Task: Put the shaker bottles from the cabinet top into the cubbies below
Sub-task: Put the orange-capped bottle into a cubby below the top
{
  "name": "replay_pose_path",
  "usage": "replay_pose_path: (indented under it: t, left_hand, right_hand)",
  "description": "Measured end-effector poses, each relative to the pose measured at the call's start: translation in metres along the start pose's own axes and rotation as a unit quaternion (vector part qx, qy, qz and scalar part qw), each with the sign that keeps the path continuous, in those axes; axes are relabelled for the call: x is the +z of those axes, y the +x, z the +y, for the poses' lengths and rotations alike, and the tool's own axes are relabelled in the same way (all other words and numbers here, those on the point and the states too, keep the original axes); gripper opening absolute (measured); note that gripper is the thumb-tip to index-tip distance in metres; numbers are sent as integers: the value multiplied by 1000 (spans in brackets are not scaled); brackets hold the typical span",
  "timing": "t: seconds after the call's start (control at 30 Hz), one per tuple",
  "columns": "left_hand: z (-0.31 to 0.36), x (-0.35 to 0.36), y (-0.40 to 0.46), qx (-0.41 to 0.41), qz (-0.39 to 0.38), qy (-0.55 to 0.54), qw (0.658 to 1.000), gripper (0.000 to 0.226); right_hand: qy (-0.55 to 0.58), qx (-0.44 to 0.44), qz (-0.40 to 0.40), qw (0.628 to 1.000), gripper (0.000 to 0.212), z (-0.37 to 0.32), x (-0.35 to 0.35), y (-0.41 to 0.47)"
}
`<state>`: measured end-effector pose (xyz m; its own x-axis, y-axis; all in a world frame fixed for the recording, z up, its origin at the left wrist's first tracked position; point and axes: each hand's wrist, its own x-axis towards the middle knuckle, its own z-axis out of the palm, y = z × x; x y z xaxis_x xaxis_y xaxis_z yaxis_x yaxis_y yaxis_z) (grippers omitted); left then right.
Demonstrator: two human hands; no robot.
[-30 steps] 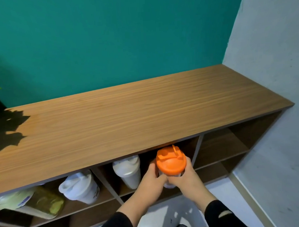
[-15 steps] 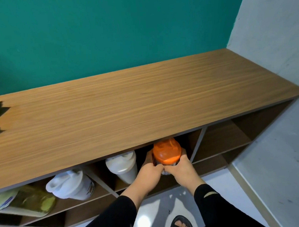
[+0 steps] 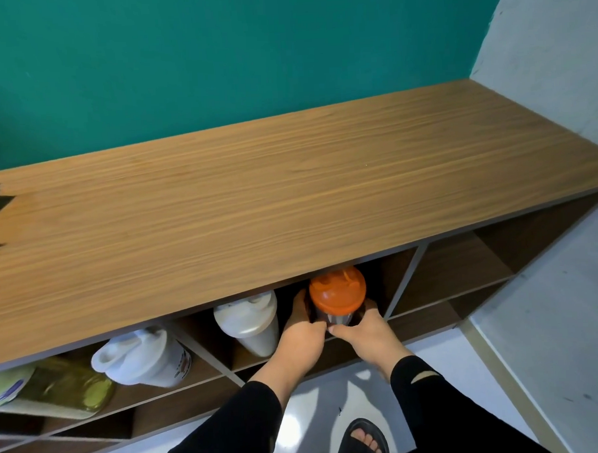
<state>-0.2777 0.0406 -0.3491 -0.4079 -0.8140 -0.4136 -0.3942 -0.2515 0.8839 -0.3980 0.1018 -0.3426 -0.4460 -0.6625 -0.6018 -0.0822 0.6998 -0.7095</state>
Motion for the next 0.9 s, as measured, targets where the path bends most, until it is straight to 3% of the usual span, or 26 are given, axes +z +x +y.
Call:
replay_pose_path:
  t: [0.1, 0.27, 0.47, 0.67, 0.83, 0.9]
  left_hand:
    - [3, -1, 1, -33, 22, -25, 999, 72]
    - [12, -2, 3, -14, 13, 46, 999, 62]
    - [0, 3, -10, 16, 10, 0, 1000, 65]
    - [7, 5, -11, -8, 29, -80, 996, 71]
    - [15, 6, -9, -2, 2, 7, 1000, 71]
    - [13, 9, -16, -23, 9, 15, 1000, 54]
  right_hand:
    - [49, 63, -9, 997, 87, -1, 3, -13]
    - [183, 74, 23, 980, 70, -2, 15, -12]
    - [186, 40, 14, 982, 54, -7, 14, -2]
    - [207, 76, 37, 975, 61, 0, 9, 2]
    - [178, 47, 41, 982, 52, 1, 13, 5]
    - [170, 29, 39, 984, 57, 0, 12, 6]
